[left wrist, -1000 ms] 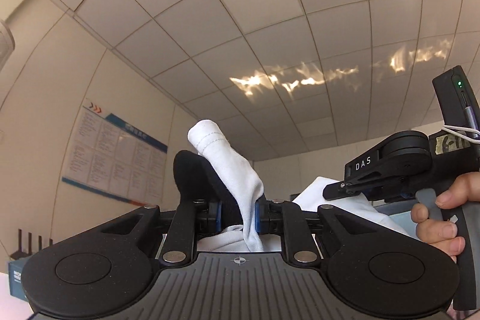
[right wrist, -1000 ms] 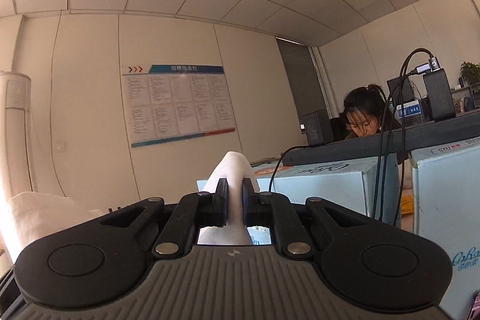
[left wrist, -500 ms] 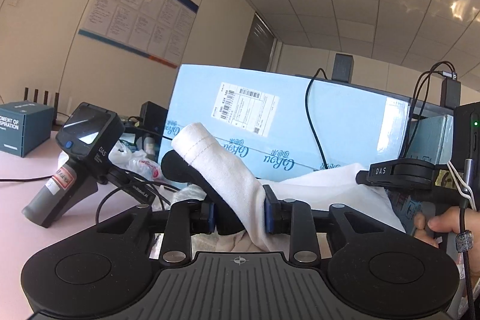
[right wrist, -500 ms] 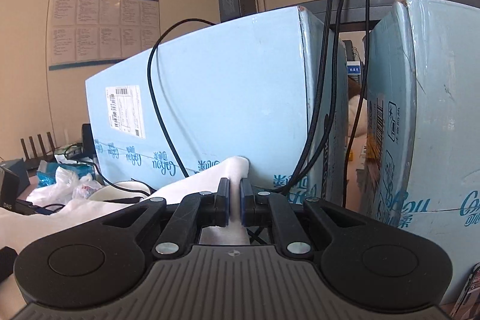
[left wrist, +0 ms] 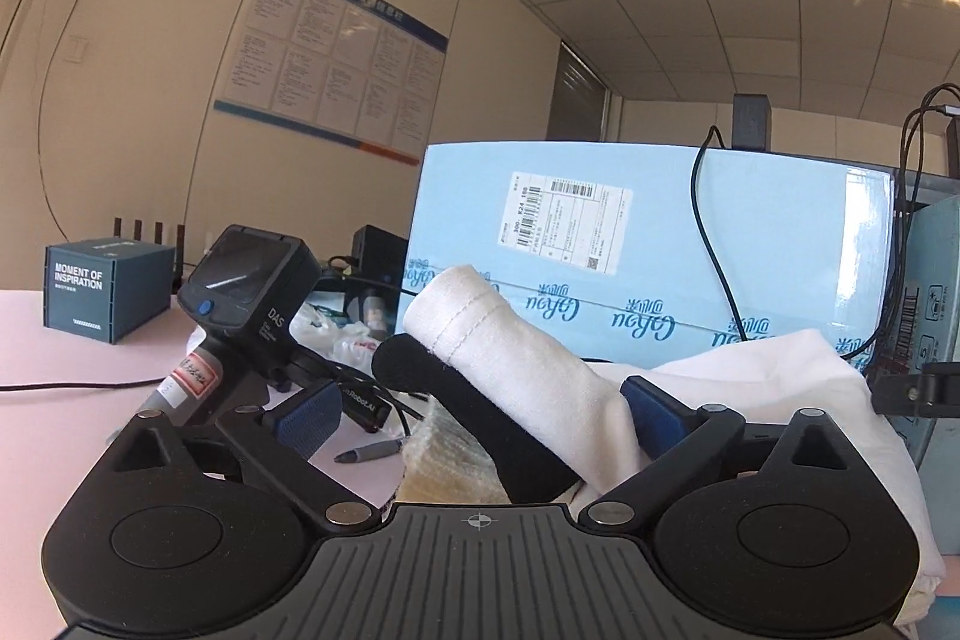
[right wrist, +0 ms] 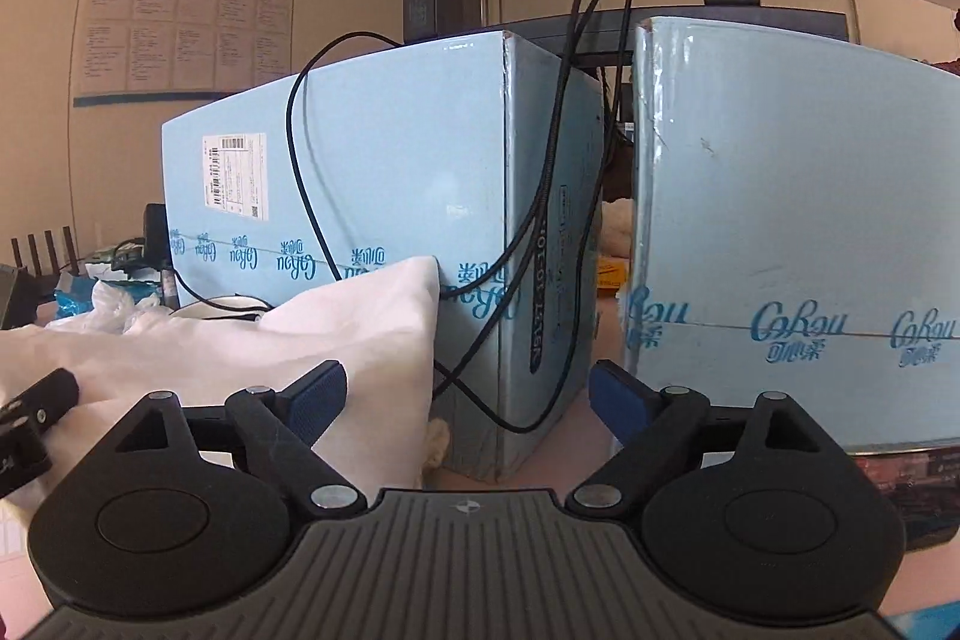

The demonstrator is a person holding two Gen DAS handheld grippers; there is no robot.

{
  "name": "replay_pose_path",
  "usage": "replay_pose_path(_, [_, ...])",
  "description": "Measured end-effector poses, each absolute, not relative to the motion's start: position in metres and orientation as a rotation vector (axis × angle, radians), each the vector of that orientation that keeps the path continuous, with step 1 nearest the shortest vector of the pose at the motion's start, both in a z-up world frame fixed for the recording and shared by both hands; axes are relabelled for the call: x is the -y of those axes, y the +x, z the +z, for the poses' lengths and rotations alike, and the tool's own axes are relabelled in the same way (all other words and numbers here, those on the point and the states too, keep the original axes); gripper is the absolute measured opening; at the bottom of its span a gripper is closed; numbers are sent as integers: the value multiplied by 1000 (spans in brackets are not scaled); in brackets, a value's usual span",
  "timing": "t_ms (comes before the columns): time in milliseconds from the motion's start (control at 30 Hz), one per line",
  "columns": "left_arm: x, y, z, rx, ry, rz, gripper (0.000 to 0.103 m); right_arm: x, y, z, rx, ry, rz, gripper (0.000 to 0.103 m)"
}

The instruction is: Fold clothes

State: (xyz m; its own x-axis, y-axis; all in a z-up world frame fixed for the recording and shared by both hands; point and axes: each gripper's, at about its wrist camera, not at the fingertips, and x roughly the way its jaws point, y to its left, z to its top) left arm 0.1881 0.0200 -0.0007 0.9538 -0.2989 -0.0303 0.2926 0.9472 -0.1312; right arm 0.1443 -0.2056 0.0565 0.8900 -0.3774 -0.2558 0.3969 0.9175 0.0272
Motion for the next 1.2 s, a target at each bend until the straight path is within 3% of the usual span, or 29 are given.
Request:
replay_pose_path(200, [-29,165,13,-53,-88,-177,103,185,74,43,-322,172,-349,92])
replay_pose_path(567, [-52,38,4,-130,-95,-174,103,146,7,7,-315,203,-283,103])
replay_pose_path(867, [-24,12,7,-49,-20,-74,103,153,-12,12,-155,73,-286,103])
replay_pose_path(1200, [-4,2,6,-12,28,3,103,157,-6,10,-186,93,-270,103])
